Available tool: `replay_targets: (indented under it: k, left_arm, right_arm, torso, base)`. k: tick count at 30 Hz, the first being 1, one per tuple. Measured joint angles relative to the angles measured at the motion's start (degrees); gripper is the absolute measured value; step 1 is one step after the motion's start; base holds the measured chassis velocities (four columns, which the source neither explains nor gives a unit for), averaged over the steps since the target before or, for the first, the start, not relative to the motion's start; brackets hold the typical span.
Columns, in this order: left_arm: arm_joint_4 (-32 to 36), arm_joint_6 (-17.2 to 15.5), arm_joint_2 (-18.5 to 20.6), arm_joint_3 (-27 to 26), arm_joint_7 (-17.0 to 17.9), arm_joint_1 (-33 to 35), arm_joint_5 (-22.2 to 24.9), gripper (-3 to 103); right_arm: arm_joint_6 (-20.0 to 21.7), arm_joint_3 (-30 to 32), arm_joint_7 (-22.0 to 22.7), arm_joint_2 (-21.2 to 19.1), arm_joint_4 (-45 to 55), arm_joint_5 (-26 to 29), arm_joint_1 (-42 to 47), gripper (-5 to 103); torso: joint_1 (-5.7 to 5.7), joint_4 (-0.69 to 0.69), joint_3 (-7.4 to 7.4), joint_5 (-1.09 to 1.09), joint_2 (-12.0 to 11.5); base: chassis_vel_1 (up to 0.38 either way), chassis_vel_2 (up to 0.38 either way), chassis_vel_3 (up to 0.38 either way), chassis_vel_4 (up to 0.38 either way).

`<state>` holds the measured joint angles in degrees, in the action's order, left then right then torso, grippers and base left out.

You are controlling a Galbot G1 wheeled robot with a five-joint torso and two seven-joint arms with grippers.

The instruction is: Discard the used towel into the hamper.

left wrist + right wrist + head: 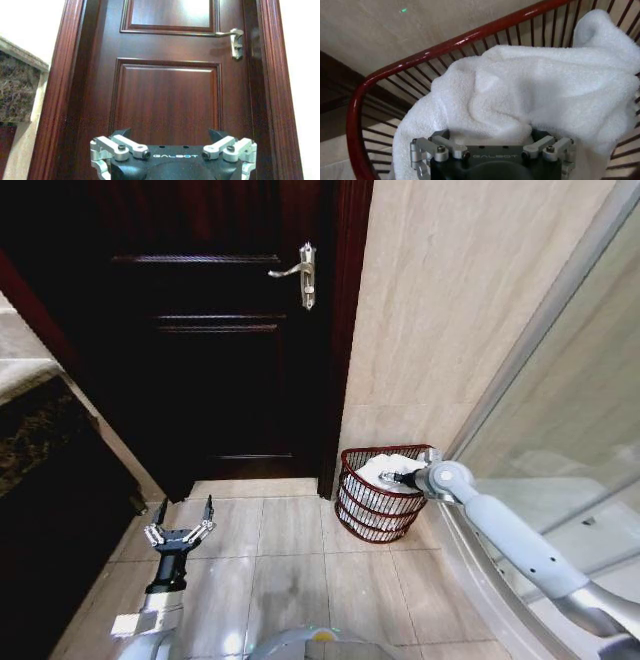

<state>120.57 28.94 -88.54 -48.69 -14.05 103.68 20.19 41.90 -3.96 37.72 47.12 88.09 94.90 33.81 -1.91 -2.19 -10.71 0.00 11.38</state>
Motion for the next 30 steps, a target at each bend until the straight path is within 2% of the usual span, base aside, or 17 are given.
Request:
replay_targets:
  k: [8, 18, 27, 29, 30]
  left_arm:
    - [-0.63, -0.04, 0.80, -0.07, -0.14, -0.08, 0.48, 100]
    - [-0.73, -0.03, 1.48, -0.33, -0.37, -0.20, 0.95, 100]
    - [-0.64, -0.17, 2.02, -0.09, -0.44, -0.38, 1.34, 100]
    - [-0.64, -0.34, 2.12, 0.25, -0.45, -0.64, 1.32, 100]
    - [-0.64, -0.34, 2.12, 0.25, -0.45, -0.64, 1.32, 100]
  right_arm:
    - [0.00, 0.86, -0.54, 3.41, -3.31, -2.17, 0.05, 100]
    - [0.01, 2.13, -0.87, 4.60, -3.46, -4.47, 0.81, 100]
    - [-0.05, 11.89, -1.39, 2.17, 7.99, -8.69, 3.76, 100]
    - [-0.81, 14.38, -1.61, 0.00, 13.83, -12.83, 5.53, 100]
    - [-0.81, 14.38, -1.61, 0.00, 13.83, -12.83, 5.53, 100]
  torso:
    - [0.00, 0.00, 0.00, -0.01, 0.00]
    - [0.00, 0.00, 0.00, 0.01, -0.01]
    - [0.00, -0.01, -0.01, -0.01, -0.02]
    - [0.00, -0.02, -0.01, 0.02, -0.02]
    - [0.00, -0.02, -0.01, 0.02, -0.02]
  base:
    - [0.000, 0.000, 0.000, 0.000]
    - [0.000, 0.000, 0.000, 0.000]
    - [0.000, 0.000, 0.000, 0.000]
    - [0.000, 0.000, 0.000, 0.000]
    - [0.000, 0.000, 0.000, 0.000]
